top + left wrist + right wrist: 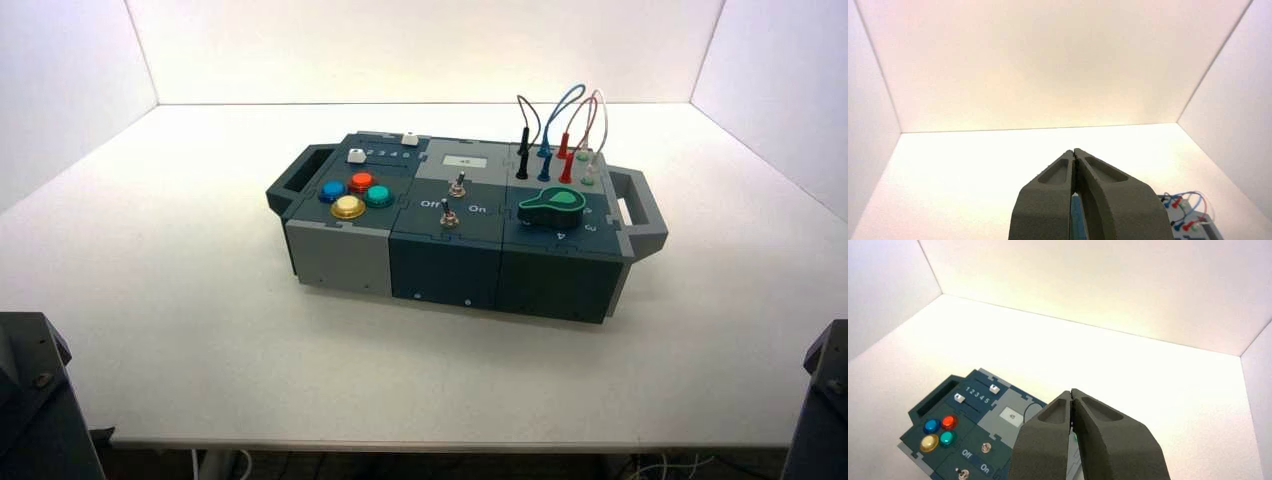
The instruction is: Open both grippers.
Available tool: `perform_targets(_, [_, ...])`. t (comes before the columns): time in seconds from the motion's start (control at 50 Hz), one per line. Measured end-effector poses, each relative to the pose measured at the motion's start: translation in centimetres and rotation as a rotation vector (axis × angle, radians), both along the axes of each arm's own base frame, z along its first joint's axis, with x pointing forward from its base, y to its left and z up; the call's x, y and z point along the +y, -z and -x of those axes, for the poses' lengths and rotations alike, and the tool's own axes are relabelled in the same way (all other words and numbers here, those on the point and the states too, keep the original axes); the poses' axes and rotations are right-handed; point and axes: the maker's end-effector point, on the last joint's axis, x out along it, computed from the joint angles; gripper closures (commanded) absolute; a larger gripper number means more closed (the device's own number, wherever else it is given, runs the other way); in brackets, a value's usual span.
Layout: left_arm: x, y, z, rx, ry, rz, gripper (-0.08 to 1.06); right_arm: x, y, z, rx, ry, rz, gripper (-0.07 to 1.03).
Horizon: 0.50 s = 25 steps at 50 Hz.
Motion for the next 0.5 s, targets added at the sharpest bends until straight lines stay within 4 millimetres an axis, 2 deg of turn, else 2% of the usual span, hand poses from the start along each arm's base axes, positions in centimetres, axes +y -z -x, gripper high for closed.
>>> perform_targets(0.5, [-1.6, 0.7, 0.7, 0.054, 0.080, 0.001, 1.01, 0.2, -0.1, 1.0, -0.021, -0.024, -0.004, 0.98])
